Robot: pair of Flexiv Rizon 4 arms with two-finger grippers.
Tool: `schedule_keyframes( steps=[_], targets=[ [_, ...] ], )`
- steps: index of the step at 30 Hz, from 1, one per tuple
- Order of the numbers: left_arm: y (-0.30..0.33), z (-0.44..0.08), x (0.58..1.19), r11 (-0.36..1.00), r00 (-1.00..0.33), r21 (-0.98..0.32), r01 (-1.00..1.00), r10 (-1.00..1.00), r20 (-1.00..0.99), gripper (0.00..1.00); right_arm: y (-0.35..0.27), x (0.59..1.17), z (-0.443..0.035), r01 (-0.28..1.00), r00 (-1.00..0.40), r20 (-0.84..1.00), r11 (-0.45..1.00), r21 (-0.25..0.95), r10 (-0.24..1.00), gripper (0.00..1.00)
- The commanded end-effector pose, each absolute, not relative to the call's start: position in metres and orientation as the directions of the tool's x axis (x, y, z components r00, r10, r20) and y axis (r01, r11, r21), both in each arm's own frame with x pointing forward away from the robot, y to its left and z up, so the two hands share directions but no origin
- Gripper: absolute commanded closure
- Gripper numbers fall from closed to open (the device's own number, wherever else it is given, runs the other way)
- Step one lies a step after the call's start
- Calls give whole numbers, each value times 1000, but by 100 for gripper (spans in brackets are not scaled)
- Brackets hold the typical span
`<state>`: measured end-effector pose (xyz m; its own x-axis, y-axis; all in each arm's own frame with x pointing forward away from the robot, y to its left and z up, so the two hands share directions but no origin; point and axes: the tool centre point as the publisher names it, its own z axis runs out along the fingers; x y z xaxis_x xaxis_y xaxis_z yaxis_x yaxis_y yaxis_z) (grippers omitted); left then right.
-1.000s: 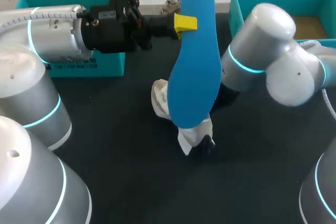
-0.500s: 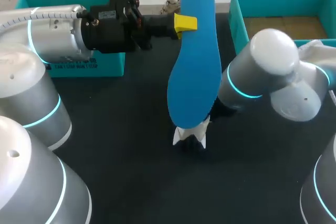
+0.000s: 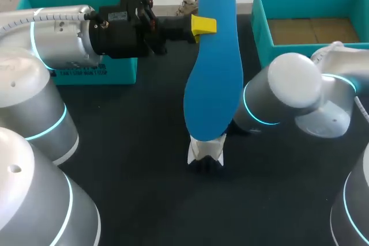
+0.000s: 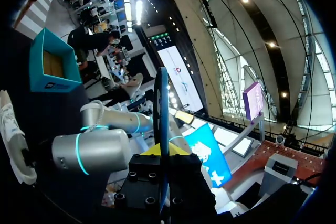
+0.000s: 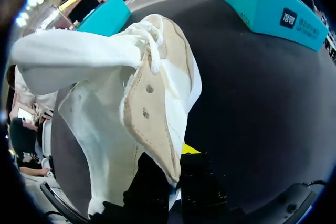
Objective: Take the shoe out of the shoebox, open the shoe tongue, remove and reinsert the insole, then place the shoe into the shoebox
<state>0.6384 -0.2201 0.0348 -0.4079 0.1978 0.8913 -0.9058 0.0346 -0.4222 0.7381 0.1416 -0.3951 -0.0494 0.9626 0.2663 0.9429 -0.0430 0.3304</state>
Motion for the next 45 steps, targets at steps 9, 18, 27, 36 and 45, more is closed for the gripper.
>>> schedule_keyframes(
  steps=[9,18,27,36,45],
  targets=[
    [-220,33,637,33,-408,-422,-906,197,892,100,142,741,-398,952,-138,286,47,301,948,100],
    [-220,33,637,33,-408,-422,-906,197,892,100,145,743,-417,960,-160,310,75,269,937,100],
    [-220,33,637,33,-408,-422,-906,197,892,100,144,739,-414,968,-130,343,44,249,930,0],
    [-220,33,637,33,-408,-422,-906,197,892,100,133,729,-365,973,-40,464,-72,221,885,0],
    [-220,33,637,33,-408,-422,-906,197,892,100,127,727,-352,974,-25,542,-102,202,840,0]
  ],
)
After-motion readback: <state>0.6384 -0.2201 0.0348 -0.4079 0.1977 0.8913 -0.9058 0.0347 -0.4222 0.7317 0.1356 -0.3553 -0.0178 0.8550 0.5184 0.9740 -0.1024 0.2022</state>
